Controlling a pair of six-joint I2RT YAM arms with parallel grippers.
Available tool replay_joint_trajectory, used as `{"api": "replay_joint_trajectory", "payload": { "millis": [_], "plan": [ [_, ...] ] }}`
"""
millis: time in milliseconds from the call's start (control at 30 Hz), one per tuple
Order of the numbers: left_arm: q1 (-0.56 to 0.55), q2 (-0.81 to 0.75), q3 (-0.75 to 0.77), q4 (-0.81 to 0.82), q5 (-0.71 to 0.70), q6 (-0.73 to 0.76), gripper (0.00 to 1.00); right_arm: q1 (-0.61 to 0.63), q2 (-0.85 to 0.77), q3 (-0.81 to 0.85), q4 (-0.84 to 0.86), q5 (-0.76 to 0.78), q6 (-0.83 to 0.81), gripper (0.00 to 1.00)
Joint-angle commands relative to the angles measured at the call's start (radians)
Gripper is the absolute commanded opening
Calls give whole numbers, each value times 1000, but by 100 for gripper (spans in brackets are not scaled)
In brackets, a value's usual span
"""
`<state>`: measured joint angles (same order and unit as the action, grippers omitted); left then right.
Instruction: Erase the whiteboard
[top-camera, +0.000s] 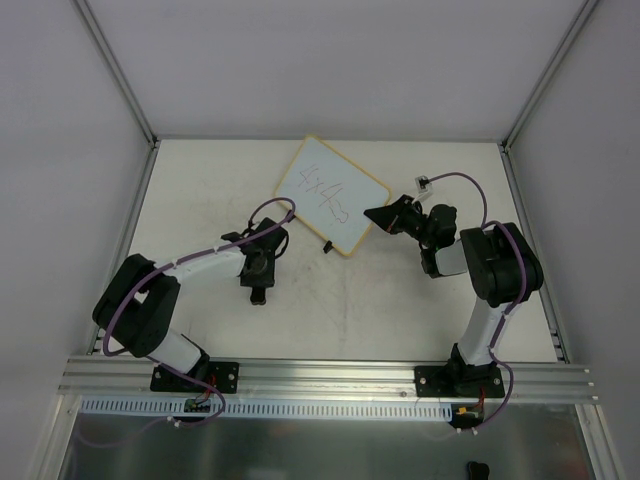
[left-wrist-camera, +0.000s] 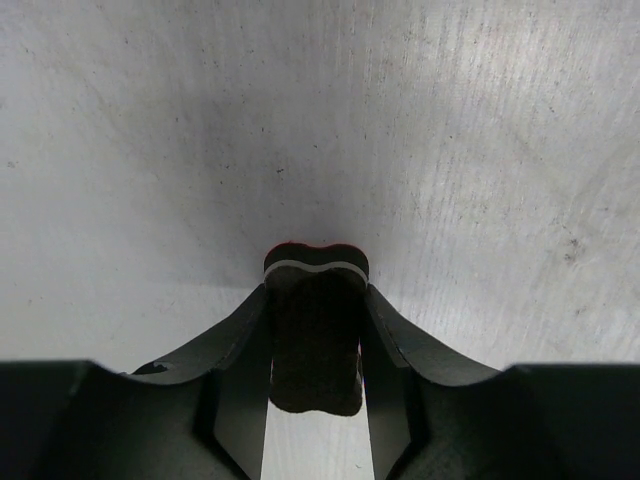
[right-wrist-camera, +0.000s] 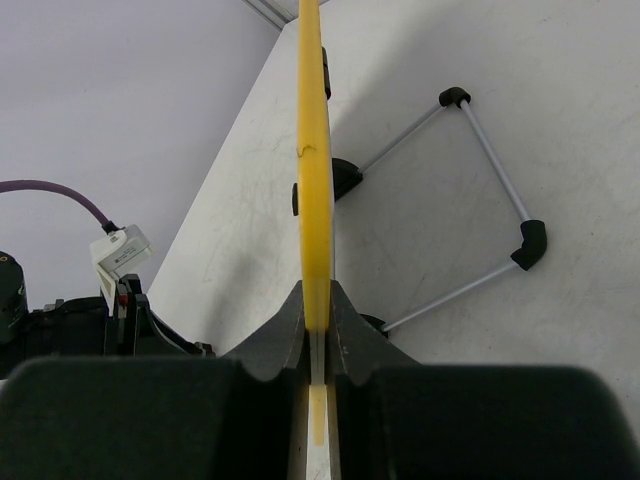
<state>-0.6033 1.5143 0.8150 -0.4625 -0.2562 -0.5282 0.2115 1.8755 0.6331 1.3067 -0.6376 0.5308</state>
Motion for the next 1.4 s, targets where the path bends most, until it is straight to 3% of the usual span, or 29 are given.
{"api": "replay_joint_trajectory", "payload": {
  "millis": [0,100,333,433,567,767,967,1133,1367],
  "plan": [
    [-12,6,36,-41,-31,13,23,8,-3,5,227,-22,-28,0],
    [-10,15,50,-48,-32,17,20,5,-4,5,226,-20,-20,0],
    [-10,-72,108,-51,-48,43,23,3,1,10,226,-27,-15,0],
    [-10,-112,174,-50,-100,83,22,2,2,14,226,-27,-6,0],
    [3,-103,338,-45,-172,129,13,3,2,16,226,-28,-8,0],
    [126,67,671,-47,75,185,0,6,7,19,226,-28,-5,0],
    [169,276,916,-45,106,234,0,8,1,16,226,-30,-6,0],
    [201,401,987,27,189,231,0,14,8,23,227,-31,-9,0],
    [224,461,983,191,291,211,0,11,25,46,226,-39,0,0]
  ]
}}
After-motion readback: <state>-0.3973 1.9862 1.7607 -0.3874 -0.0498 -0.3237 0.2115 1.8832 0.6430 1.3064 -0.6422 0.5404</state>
